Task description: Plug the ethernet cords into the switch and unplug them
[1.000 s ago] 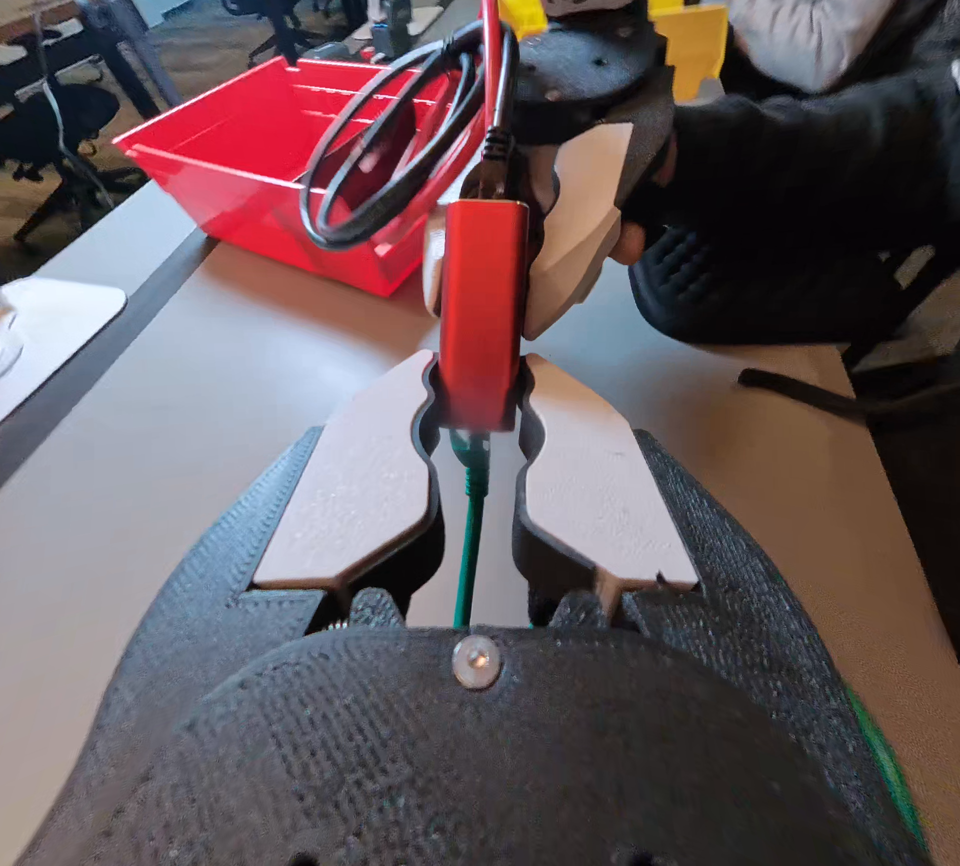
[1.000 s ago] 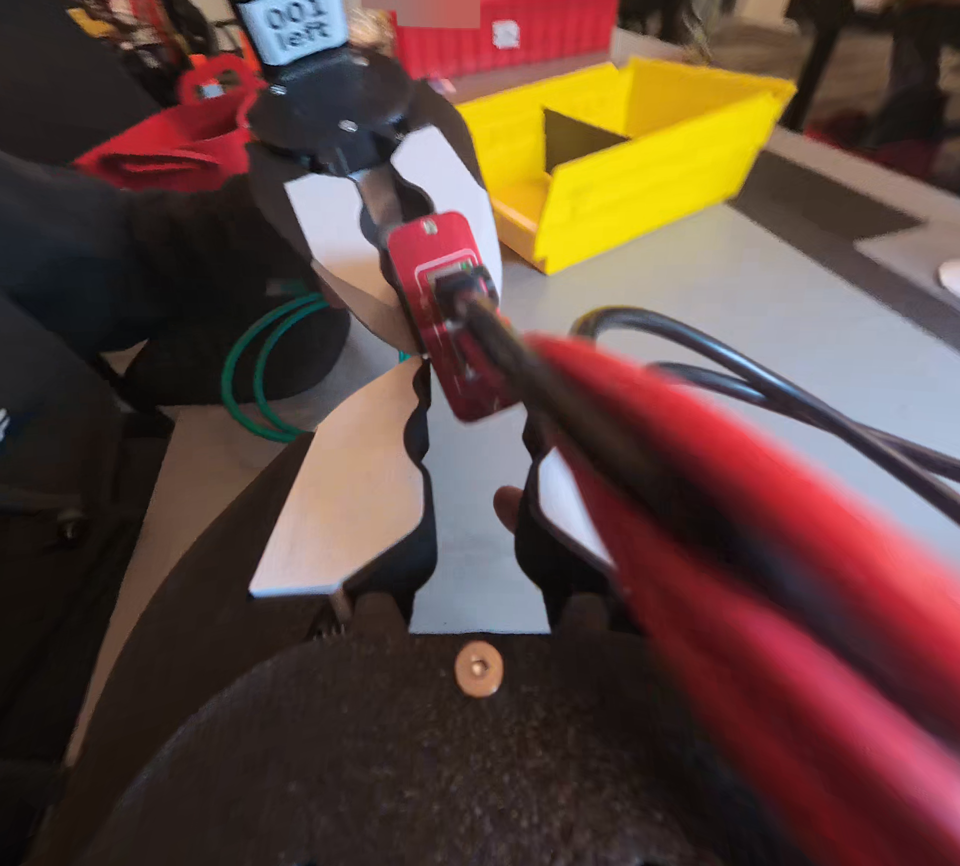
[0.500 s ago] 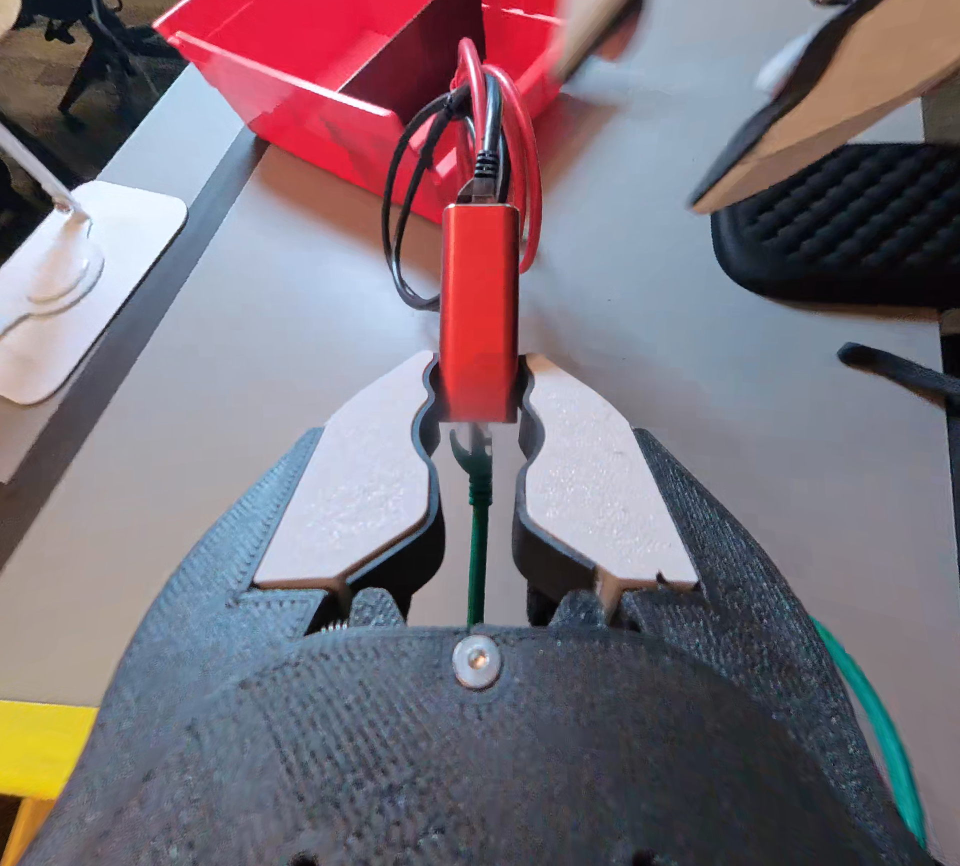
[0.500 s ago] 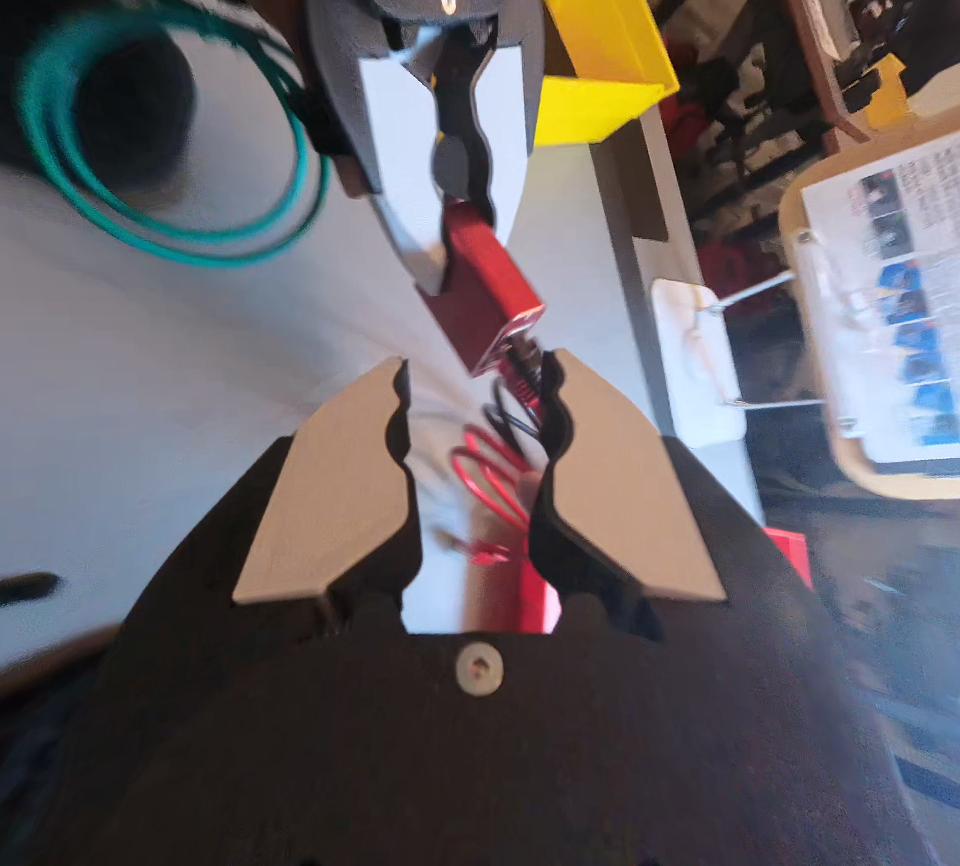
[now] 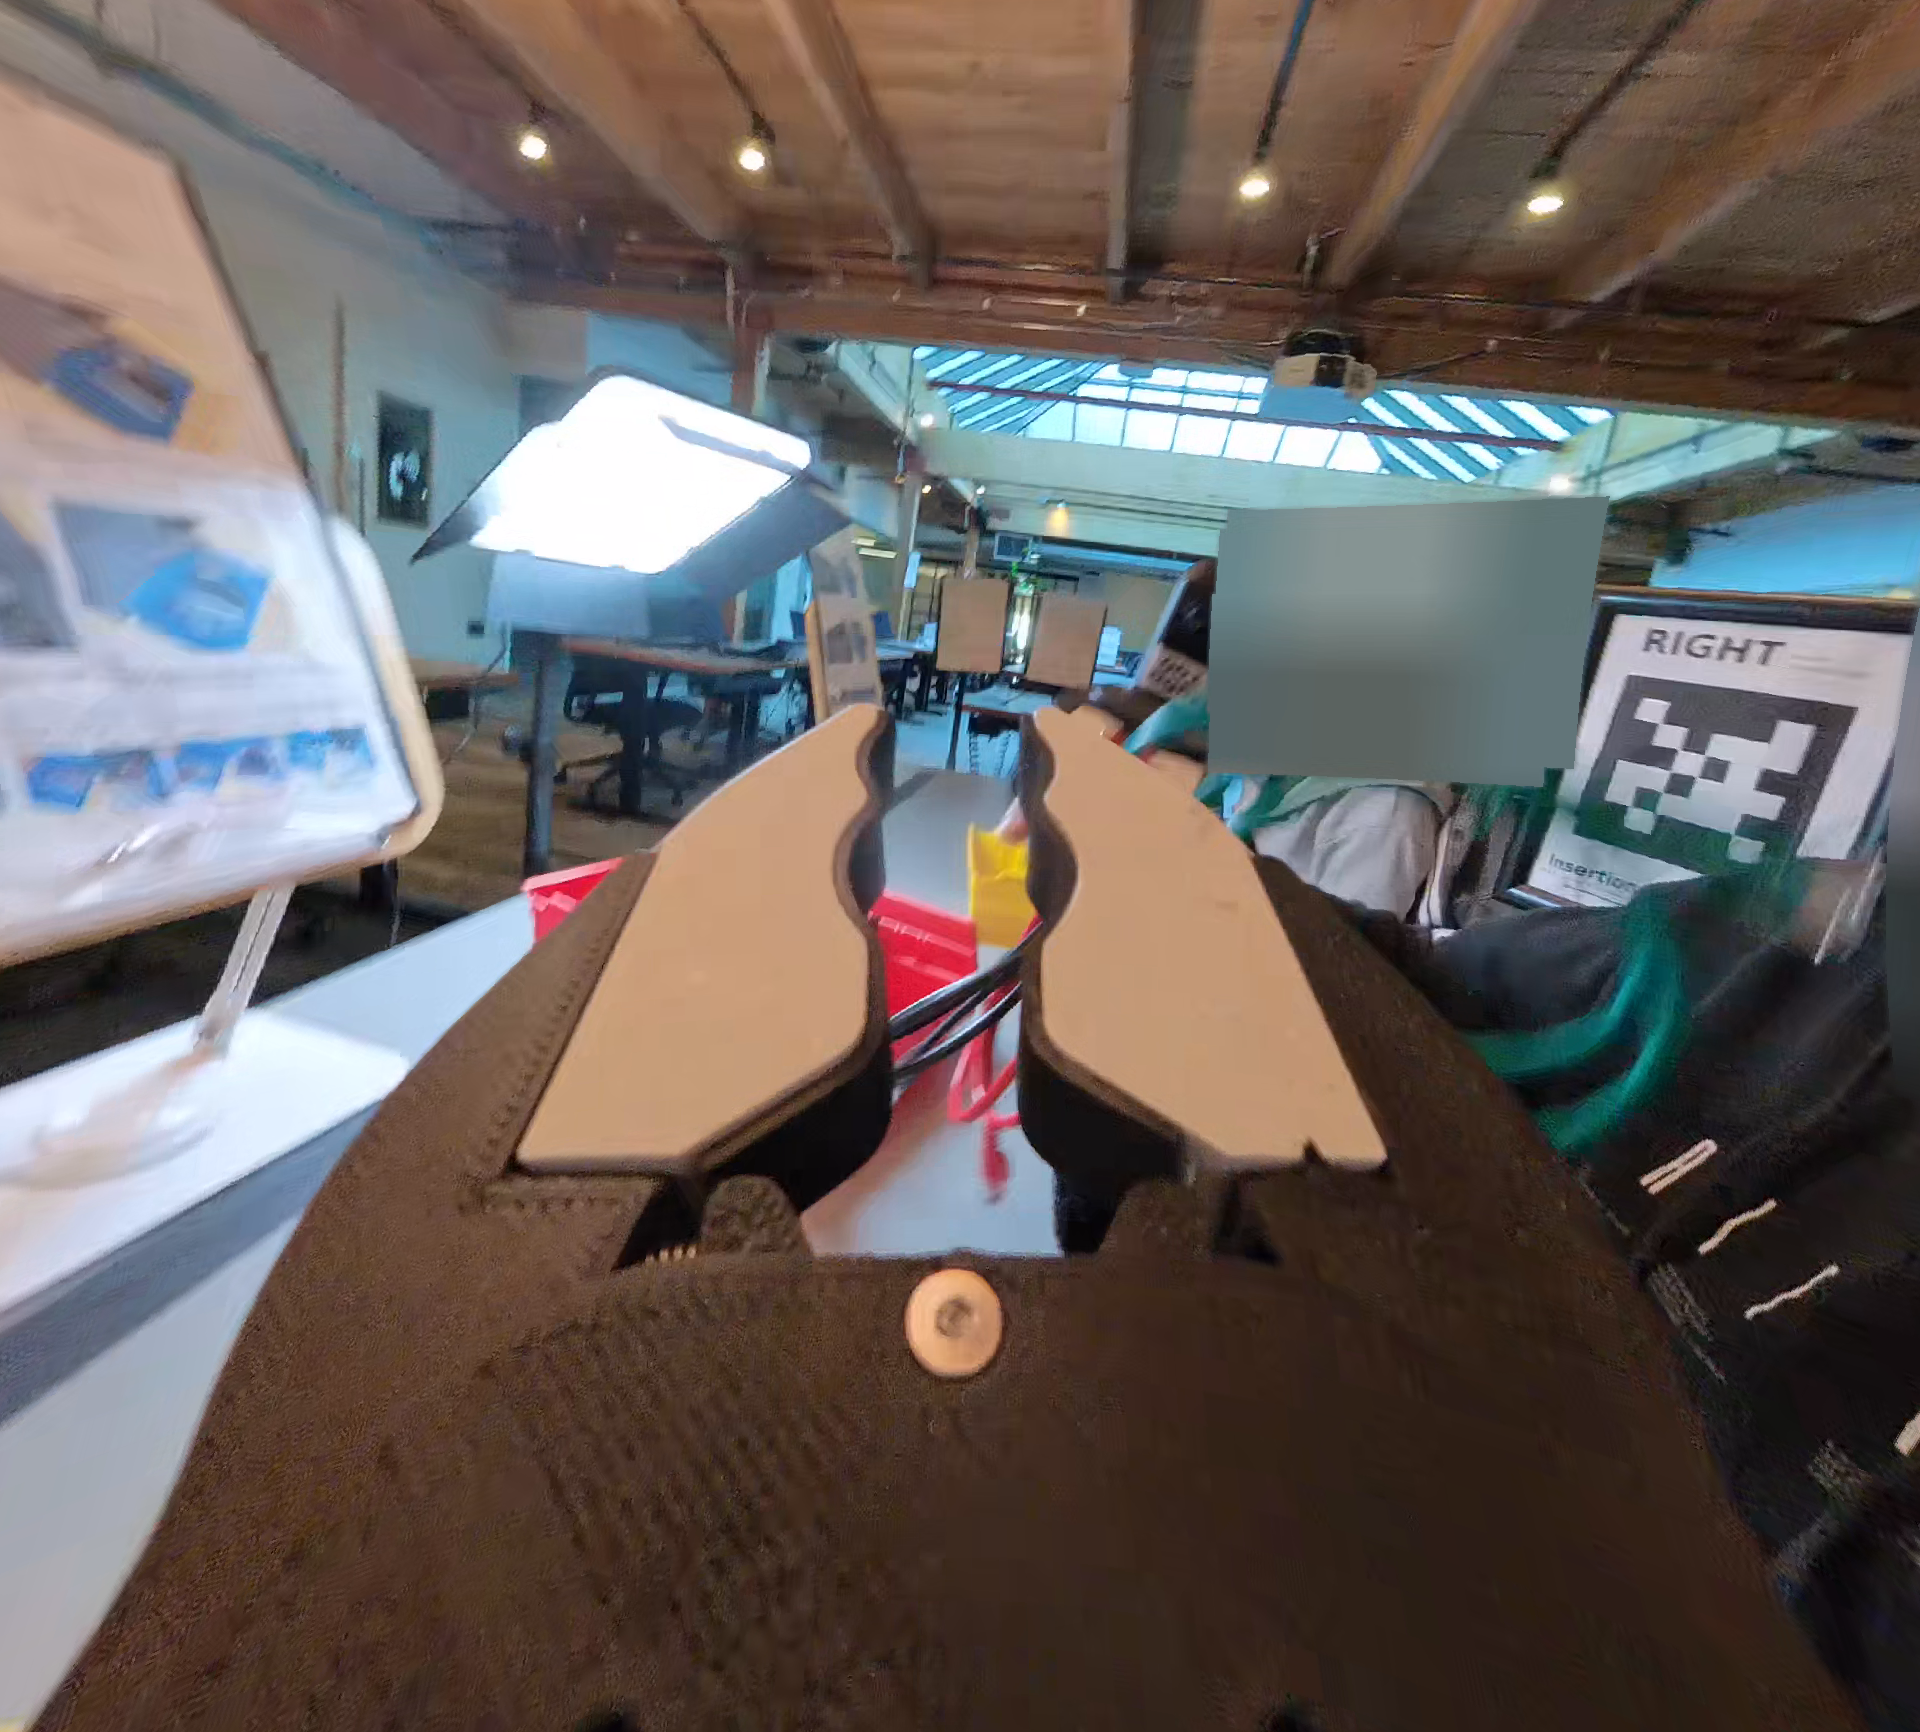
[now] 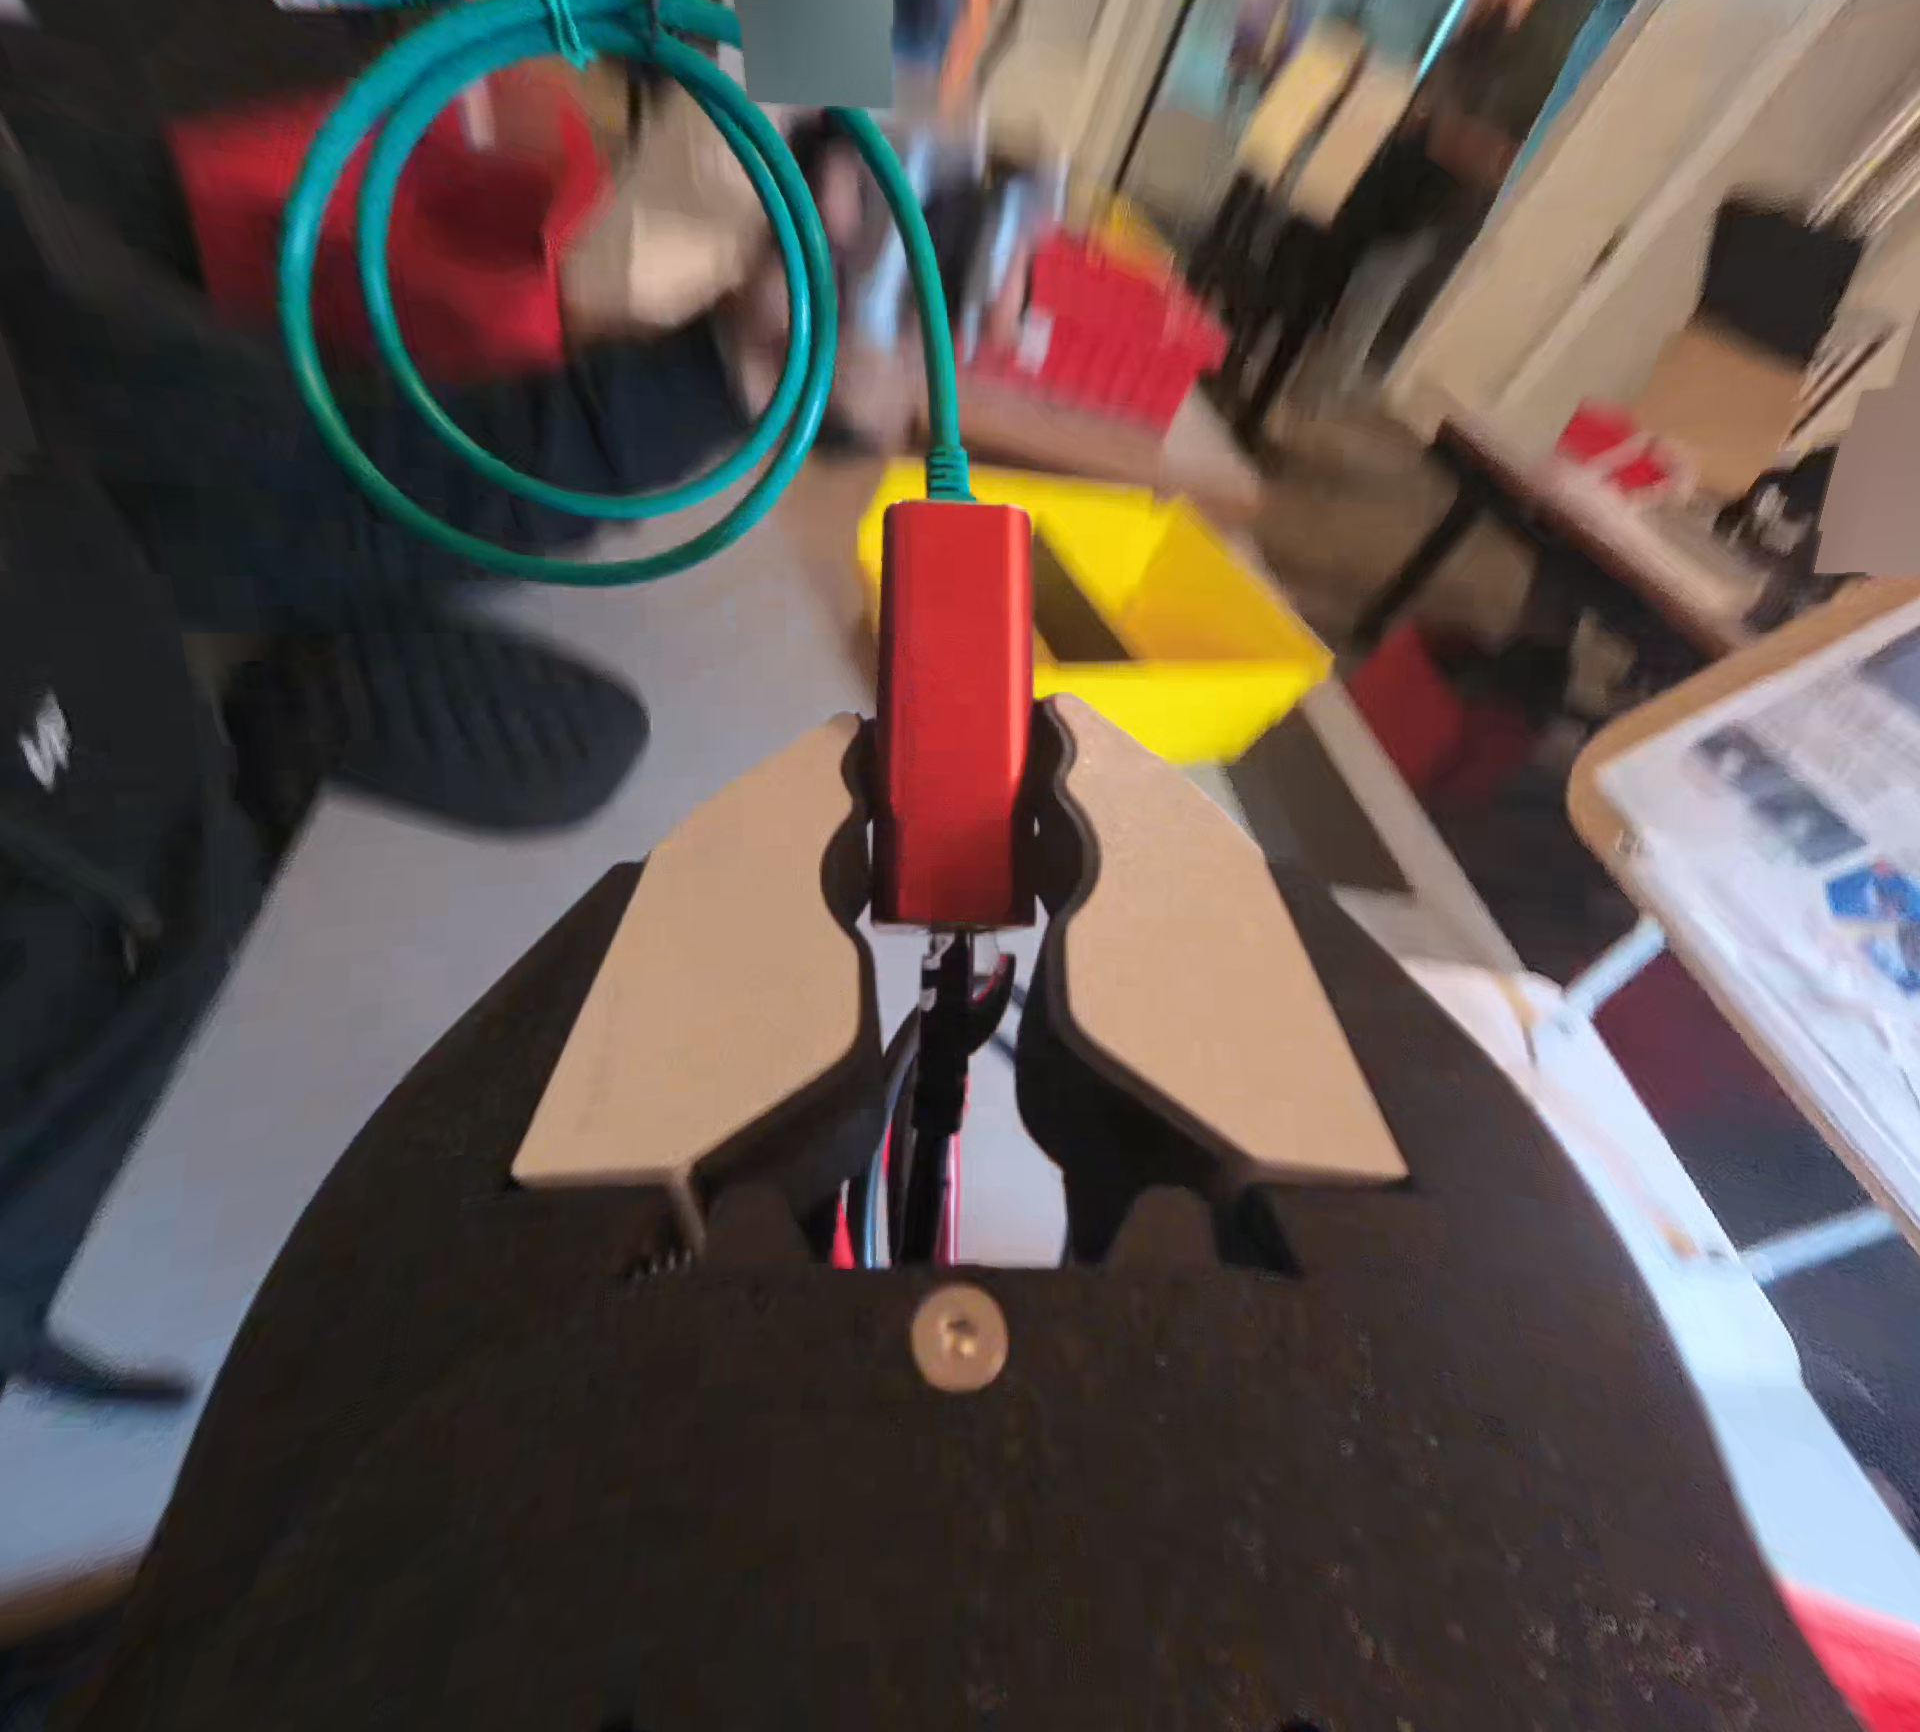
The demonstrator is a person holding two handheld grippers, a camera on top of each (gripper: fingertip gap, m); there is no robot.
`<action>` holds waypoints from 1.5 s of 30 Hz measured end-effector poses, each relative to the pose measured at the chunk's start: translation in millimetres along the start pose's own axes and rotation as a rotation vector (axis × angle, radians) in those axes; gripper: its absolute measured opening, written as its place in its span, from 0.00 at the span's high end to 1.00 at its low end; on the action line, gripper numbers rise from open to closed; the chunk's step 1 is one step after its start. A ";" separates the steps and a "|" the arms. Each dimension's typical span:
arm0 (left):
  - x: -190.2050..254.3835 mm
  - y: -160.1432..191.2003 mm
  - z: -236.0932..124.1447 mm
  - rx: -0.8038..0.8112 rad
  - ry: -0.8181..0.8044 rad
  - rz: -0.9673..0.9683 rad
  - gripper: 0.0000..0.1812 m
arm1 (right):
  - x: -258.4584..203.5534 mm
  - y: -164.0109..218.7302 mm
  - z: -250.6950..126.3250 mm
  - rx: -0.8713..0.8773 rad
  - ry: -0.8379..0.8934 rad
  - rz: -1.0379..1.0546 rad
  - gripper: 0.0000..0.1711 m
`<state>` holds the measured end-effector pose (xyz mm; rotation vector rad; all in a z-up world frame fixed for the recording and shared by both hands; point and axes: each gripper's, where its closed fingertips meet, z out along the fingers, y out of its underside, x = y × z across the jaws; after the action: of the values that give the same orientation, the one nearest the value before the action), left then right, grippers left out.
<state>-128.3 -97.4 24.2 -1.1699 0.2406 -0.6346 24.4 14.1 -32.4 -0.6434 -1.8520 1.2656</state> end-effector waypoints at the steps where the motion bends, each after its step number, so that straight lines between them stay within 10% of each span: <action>1: -15.0 11.0 -5.1 -0.034 -0.031 -0.016 0.86 | 3.0 -16.9 -8.2 0.126 0.013 0.028 0.84; 8: 28.6 112.8 70.2 -0.320 0.121 0.084 0.74 | 14.9 -41.3 -11.3 0.628 0.032 0.288 0.84; 19: 16.0 196.5 82.4 -0.741 0.006 0.230 0.85 | -13.3 75.8 45.1 0.203 0.002 0.368 0.82; 34: 24.9 208.8 104.1 -0.836 0.039 0.321 0.86 | -14.0 72.8 15.9 -0.539 -0.093 -0.083 0.73; 45: -2.6 157.9 76.8 -0.526 -0.160 0.343 0.74 | 29.4 20.0 -31.4 -0.508 -0.009 -0.107 0.84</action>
<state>-39.3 2.1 -90.0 -1.6287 0.4793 -0.1710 33.5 60.6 -35.4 -0.7887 -2.2016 0.7271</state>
